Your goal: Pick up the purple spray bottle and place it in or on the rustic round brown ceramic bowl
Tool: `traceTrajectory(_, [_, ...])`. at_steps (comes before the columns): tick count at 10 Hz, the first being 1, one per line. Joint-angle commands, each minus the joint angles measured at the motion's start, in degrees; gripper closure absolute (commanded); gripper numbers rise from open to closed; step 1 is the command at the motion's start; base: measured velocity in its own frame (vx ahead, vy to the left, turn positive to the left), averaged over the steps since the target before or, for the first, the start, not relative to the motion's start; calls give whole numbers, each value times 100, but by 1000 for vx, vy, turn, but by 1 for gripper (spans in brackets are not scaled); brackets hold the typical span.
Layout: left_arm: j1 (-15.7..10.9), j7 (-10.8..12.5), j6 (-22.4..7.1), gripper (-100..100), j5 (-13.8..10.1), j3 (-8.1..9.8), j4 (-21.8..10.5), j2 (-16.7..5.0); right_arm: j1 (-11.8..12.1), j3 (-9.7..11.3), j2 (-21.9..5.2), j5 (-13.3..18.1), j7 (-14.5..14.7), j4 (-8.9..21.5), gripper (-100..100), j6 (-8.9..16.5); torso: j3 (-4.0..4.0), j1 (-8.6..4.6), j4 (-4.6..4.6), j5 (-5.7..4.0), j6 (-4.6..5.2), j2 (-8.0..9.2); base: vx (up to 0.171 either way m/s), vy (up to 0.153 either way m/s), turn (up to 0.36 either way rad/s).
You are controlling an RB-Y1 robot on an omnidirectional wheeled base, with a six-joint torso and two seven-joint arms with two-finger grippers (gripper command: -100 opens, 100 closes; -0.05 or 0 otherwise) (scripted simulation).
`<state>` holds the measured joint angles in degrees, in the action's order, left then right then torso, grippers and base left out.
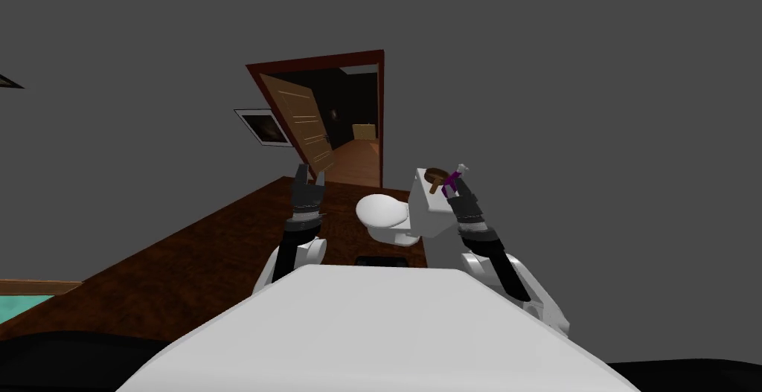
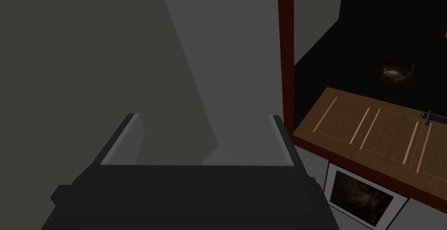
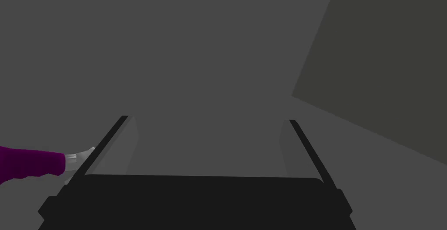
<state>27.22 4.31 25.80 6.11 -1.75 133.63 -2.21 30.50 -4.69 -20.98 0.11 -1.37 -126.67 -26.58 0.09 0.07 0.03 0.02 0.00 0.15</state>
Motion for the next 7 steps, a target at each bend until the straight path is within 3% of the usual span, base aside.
traceTrajectory(1, [0,0,0,0,0,0,0,0,3,-28,-177,4,-30,70,-100,77,0,0,0,0,0,0,-32,21,23])
traceTrajectory(3, [0,0,0,0,0,0,0,0,72,-61,-561,70,-82,335,-100,329,0,-4,0,0,0,-1,-40,24,66])
traceTrajectory(7, [0,0,0,0,0,0,0,0,138,-96,-1163,141,-135,609,-100,600,1,-2,1,0,1,0,-39,27,32])
